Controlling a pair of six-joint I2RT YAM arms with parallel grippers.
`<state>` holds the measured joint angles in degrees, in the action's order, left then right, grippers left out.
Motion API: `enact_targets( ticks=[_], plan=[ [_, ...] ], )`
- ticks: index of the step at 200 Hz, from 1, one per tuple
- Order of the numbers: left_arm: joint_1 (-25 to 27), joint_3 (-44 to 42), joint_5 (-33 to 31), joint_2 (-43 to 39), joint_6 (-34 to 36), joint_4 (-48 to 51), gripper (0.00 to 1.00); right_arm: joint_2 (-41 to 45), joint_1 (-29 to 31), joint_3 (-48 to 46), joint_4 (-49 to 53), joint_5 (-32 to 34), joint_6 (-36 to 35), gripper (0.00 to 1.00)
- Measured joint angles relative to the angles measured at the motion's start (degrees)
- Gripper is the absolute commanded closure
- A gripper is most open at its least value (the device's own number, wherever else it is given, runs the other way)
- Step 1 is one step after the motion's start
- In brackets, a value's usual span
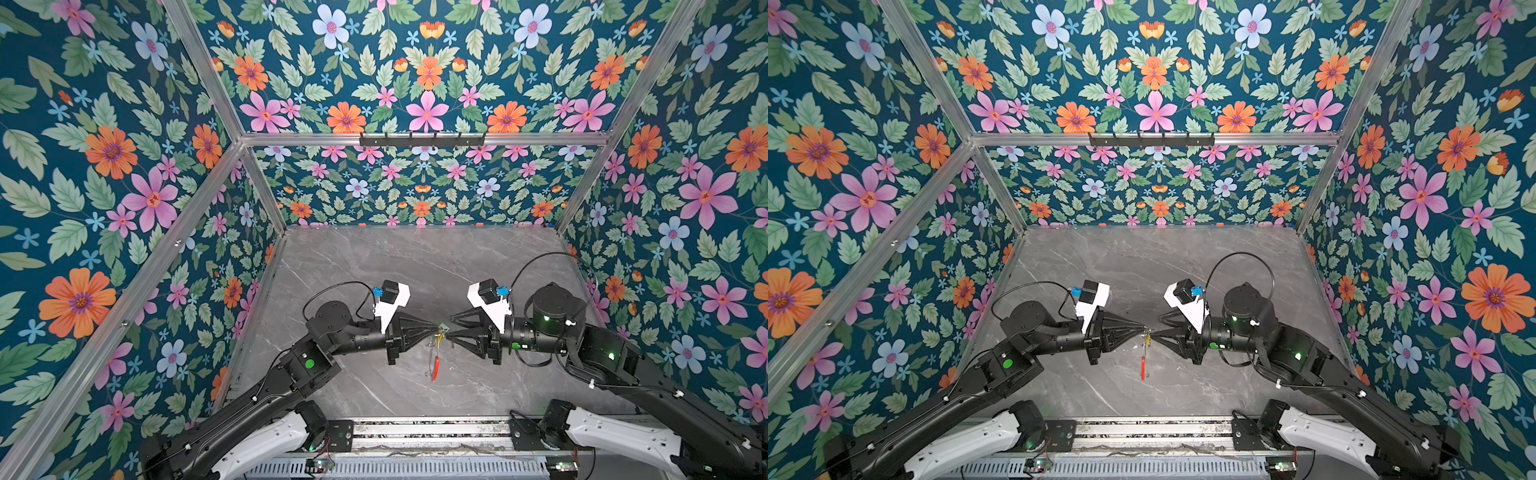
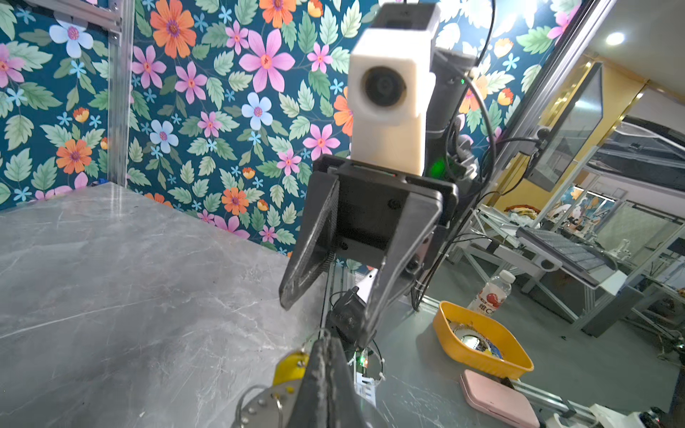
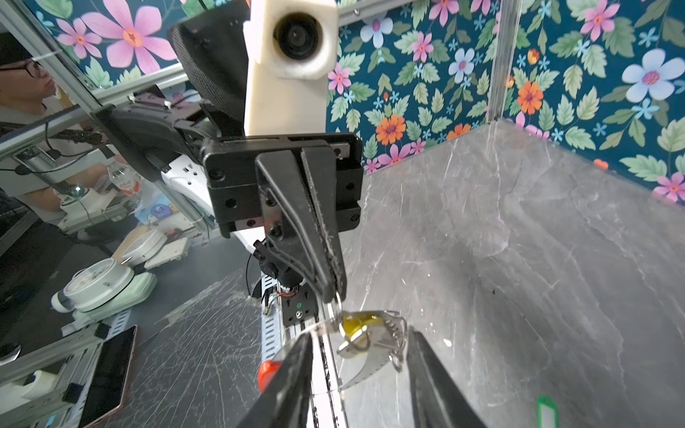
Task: Remove the keys from the keyring
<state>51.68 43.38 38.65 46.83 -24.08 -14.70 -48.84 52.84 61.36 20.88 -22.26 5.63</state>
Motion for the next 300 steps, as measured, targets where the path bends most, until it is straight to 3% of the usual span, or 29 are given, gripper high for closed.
enact_targets(
  ticks=[45,100,140,205,262,300],
  plan=[
    [0.0,-1.9,-0.13,-0.66,-2.82,-6.6,1.0,2.78,0.02,-5.9,-9.62,-0.44,0.42,0.53],
    [0.0,-1.99,2.03,-0.66,-4.17,-9.53,1.0,2.82,0.02,-6.54,-12.09,-4.81,0.11,0.53],
    [0.0,-2.47,3.56,-0.63,-5.53,-10.73,1.0,2.4,0.02,-6.21,-11.69,-6.03,-0.46,0.68],
    [0.0,-2.58,4.76,0.09,-6.84,-12.39,1.0,2.64,0.02,-4.35,-8.94,-7.43,-2.75,0.71],
    [0.0,-2.64,6.14,1.11,-8.72,-14.6,1.0,2.4,0.02,-3.65,-6.88,-7.82,-3.98,0.86],
    [0.0,-2.62,6.69,2.01,-10.03,-16.31,1.0,2.73,0.02,-3.26,-5.64,-8.24,-4.55,0.89]
  ],
)
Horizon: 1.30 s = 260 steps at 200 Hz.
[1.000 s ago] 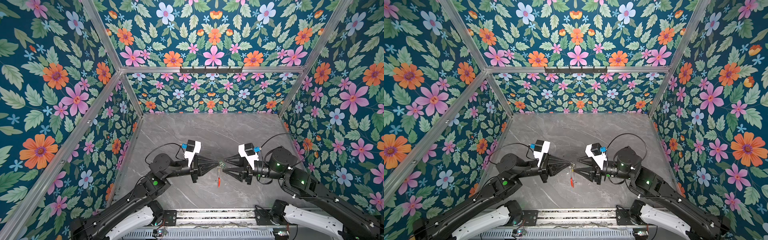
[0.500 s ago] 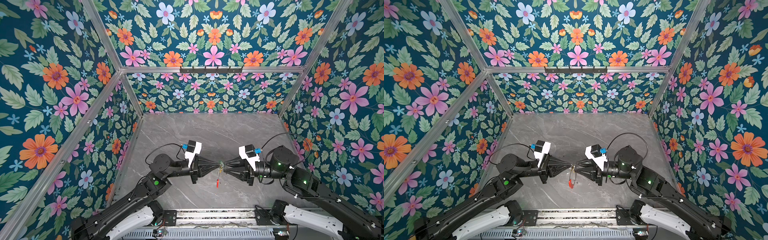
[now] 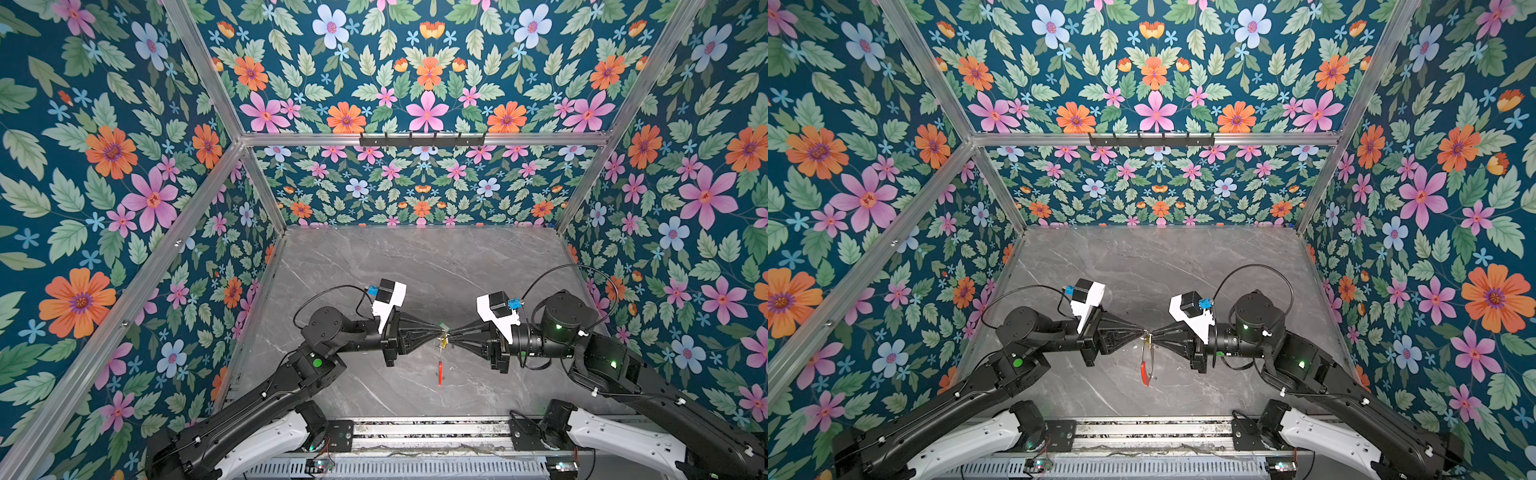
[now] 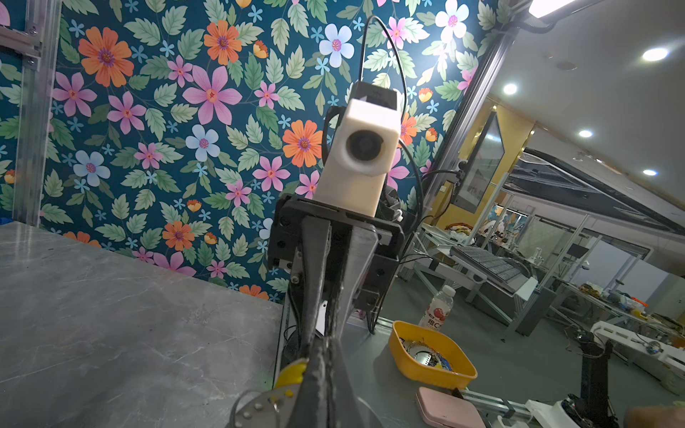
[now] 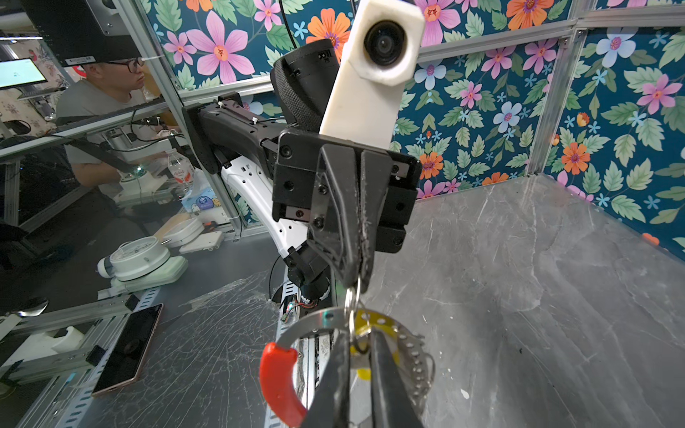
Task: Remove the keys from the keyring
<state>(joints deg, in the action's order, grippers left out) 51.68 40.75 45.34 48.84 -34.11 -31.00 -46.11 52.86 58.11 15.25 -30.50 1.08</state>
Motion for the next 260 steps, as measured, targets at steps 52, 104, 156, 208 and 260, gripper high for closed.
enact_targets(
  ticks=[52,104,156,208,260],
  plan=[
    [0.0,0.11,1.03,0.39,-1.44,-1.05,1.0,1.29,0.0,0.28,1.62,0.0,-0.66,0.59],
    [0.0,0.33,2.6,1.25,-1.9,-1.95,1.0,1.14,0.0,2.05,2.82,0.55,-1.53,0.6],
    [0.0,0.22,3.89,1.49,-3.43,-3.56,1.0,-0.57,0.0,2.86,3.76,-1.25,-2.62,0.72],
    [0.0,-0.33,4.22,1.77,-4.48,-5.31,1.0,-0.72,0.0,3.02,3.76,-2.36,-2.73,0.86],
    [0.0,-0.61,4.37,2.27,-6.23,-7.19,1.0,-0.7,0.07,3.13,4.13,-2.8,-2.78,1.0]
  ],
)
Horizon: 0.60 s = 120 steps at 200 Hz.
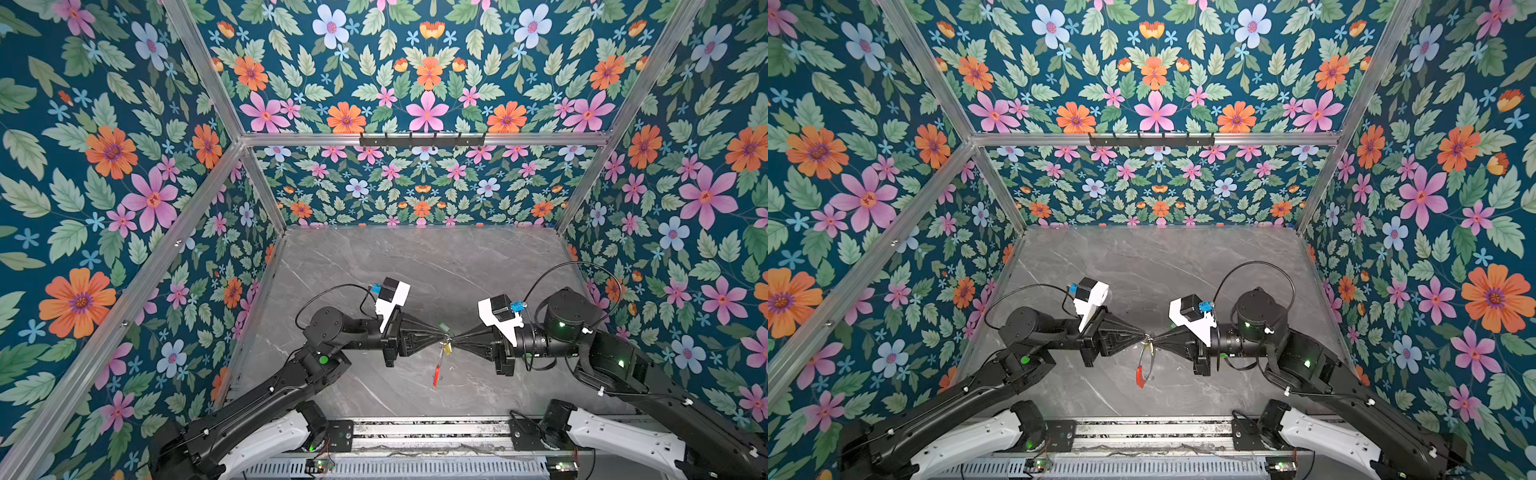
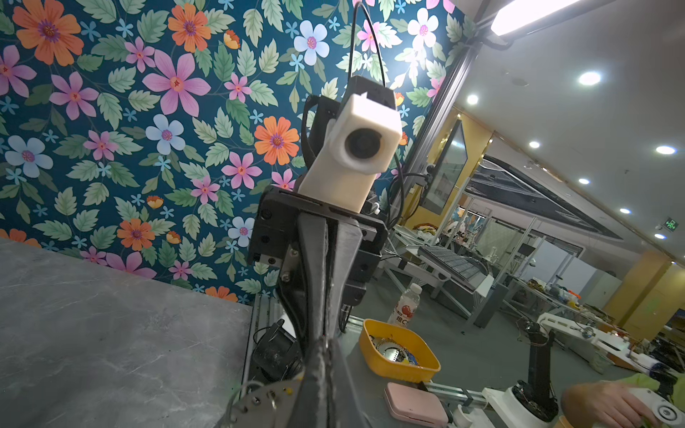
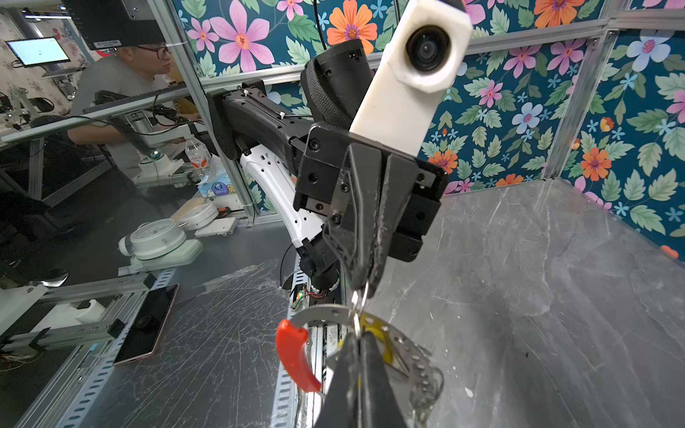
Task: Remove the keys from the keyring
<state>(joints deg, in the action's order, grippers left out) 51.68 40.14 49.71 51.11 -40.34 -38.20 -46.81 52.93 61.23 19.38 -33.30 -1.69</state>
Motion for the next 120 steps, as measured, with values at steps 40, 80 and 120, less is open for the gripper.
enact_targets(
  ticks=[40,80,120],
  plan=[
    [0.0,-0.44,-0.04,0.0,-0.42,-1.38,1.0,0.02,0.13,-0.13,-0.09,-0.42,0.0,1.0],
    [0.0,-0.68,-0.09,0.04,-1.25,-2.51,1.0,-0.37,0.48,-1.01,-0.7,-0.92,0.02,1.0],
    [0.0,-1.01,0.0,0.15,-1.77,-3.78,1.0,-1.01,0.85,-2.51,-2.19,-1.7,0.57,1.0]
  ],
)
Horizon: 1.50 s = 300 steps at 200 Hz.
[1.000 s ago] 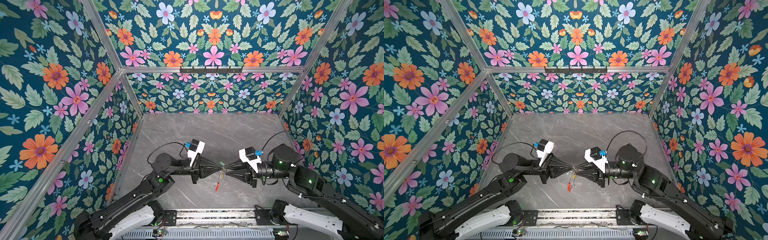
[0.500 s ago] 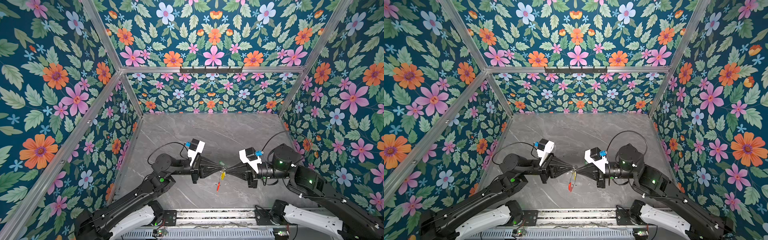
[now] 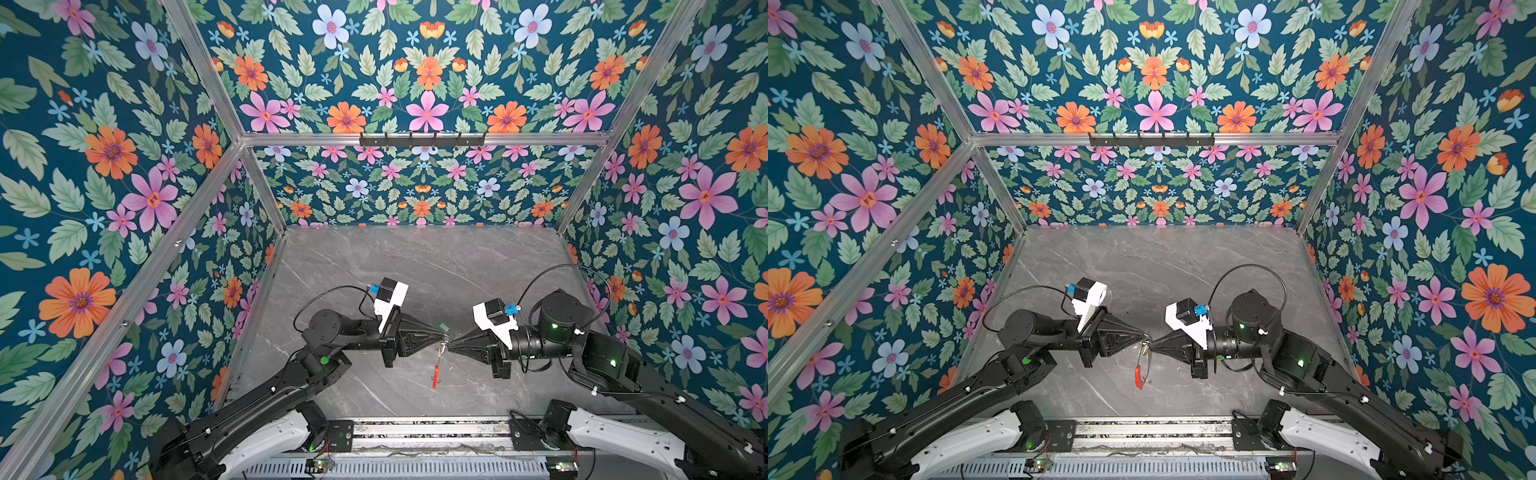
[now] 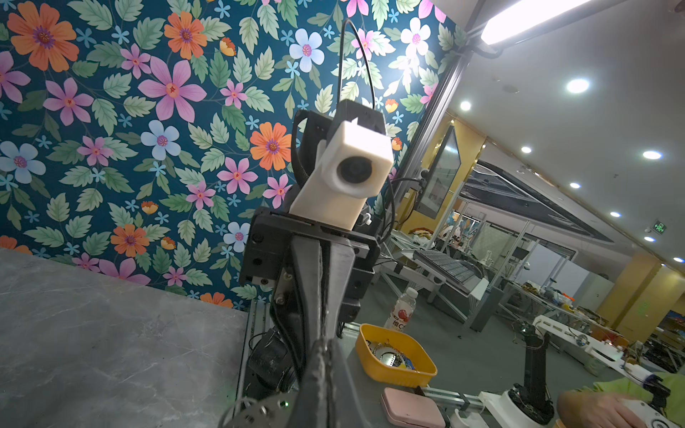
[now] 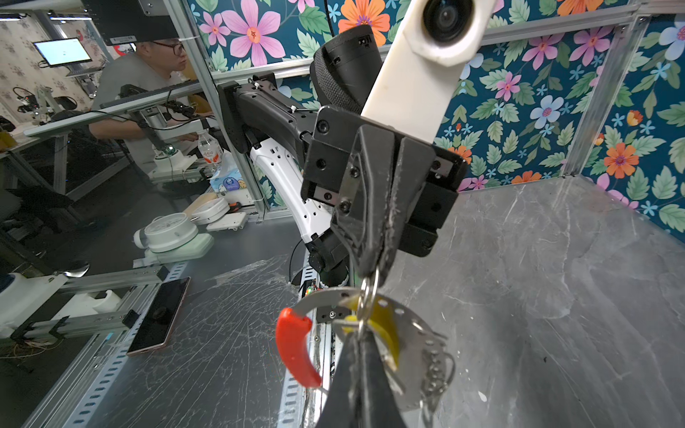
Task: Remove the keys from the keyring
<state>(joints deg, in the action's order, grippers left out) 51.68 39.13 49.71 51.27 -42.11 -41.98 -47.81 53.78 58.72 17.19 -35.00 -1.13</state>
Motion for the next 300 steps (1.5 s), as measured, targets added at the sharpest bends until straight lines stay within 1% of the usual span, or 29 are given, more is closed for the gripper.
enact_targets(
  ticks=[34,49,68,77,96,119,134,165,196,203,236,246,259,300],
  plan=[
    [0.0,-0.09,-0.22,-0.28,-0.11,-0.61,1.0,-0.55,0.09,-0.35,-1.16,-0.59,0.98,1.0],
    [0.0,0.11,-0.39,-0.33,0.76,0.04,1.0,-0.39,0.11,-0.26,-1.11,-0.35,1.68,0.91],
    [0.0,0.13,-0.87,-0.63,2.1,0.9,1.0,0.09,0.13,0.5,-0.09,1.11,2.58,0.72],
    [0.0,0.13,-1.05,-0.92,2.75,1.18,1.0,0.76,0.11,0.63,0.72,2.1,2.58,0.66],
    [0.02,-0.07,-1.9,-1.7,4.11,1.9,1.0,3.5,0.11,0.33,1.09,3.17,2.78,0.6],
    [0.02,-1.49,-3.08,-2.36,4.98,1.27,1.0,6.82,0.13,-1.38,-1.73,5.77,4.55,0.56],
    [0.02,-2.69,-3.52,-2.32,4.96,0.28,1.0,6.67,0.11,-1.51,-5.2,6.64,5.81,0.56],
    [0.02,-4.31,-4.94,-1.9,4.37,-3.76,1.0,2.91,0.11,-1.51,-11.74,6.91,8.81,0.56],
    [0.02,-5.31,-6.56,-1.9,3.48,-7.34,1.0,1.31,0.11,-3.96,-16.15,6.67,11.87,0.58],
    [0.02,-5.51,-6.95,-1.9,3.48,-7.8,1.0,1.11,0.11,-4.39,-17.0,6.38,12.26,0.6],
    [0.02,-6.1,-8.52,-1.33,3.34,-9.53,1.0,0.35,0.11,-5.68,-19.12,4.83,14.45,0.75],
    [0.02,-6.25,-8.98,-1.27,3.23,-9.86,1.0,0.35,0.11,-6.03,-19.32,4.5,14.47,0.77],
    [0.02,-6.43,-9.44,-1.29,3.23,-10.21,1.0,0.35,0.11,-6.36,-19.61,4.24,14.84,0.83],
    [0.02,-6.8,-10.8,-1.44,3.13,-11.17,1.0,0.31,0.11,-7.23,-20.41,3.82,15.72,0.89]
  ],
)
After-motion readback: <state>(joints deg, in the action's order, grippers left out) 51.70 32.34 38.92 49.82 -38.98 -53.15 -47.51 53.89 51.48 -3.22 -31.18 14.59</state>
